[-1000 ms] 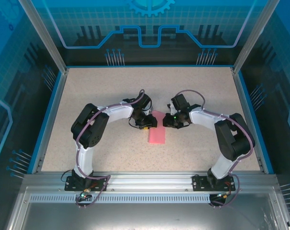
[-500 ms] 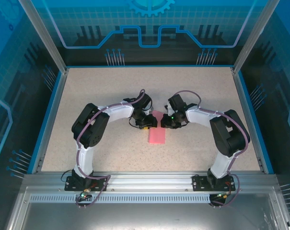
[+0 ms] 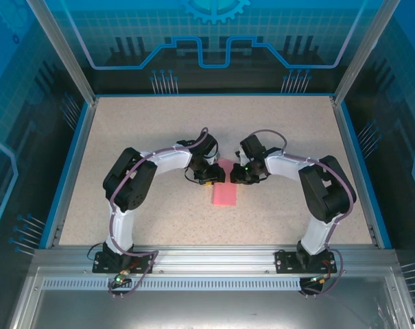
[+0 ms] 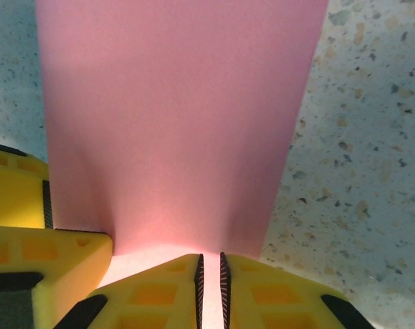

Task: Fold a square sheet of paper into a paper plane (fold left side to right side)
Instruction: Hold the square sheet of paper at the center of the table.

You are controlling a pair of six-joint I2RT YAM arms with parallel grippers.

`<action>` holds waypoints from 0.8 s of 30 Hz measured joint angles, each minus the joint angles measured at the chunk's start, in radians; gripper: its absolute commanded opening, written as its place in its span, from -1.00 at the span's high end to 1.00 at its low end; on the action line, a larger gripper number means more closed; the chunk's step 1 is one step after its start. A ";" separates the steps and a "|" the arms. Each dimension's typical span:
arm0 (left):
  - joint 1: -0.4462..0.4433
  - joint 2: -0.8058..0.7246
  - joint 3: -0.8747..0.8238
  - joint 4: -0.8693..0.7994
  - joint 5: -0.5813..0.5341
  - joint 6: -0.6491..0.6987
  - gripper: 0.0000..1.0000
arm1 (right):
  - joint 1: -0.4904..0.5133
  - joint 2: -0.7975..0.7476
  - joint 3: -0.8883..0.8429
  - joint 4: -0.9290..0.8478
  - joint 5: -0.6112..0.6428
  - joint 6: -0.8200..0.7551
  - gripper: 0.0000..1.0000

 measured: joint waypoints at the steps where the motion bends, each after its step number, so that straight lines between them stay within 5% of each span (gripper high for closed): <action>1: 0.000 0.000 0.000 0.000 0.000 0.000 0.11 | 0.000 0.005 0.000 -0.002 0.000 0.000 0.66; 11: 0.000 0.000 0.002 -0.002 0.000 0.000 0.08 | 0.002 0.031 0.018 -0.040 0.001 -0.001 0.66; 24: 0.031 -0.125 -0.063 -0.019 -0.027 0.001 -0.29 | 0.002 0.047 0.039 -0.066 0.008 -0.008 0.67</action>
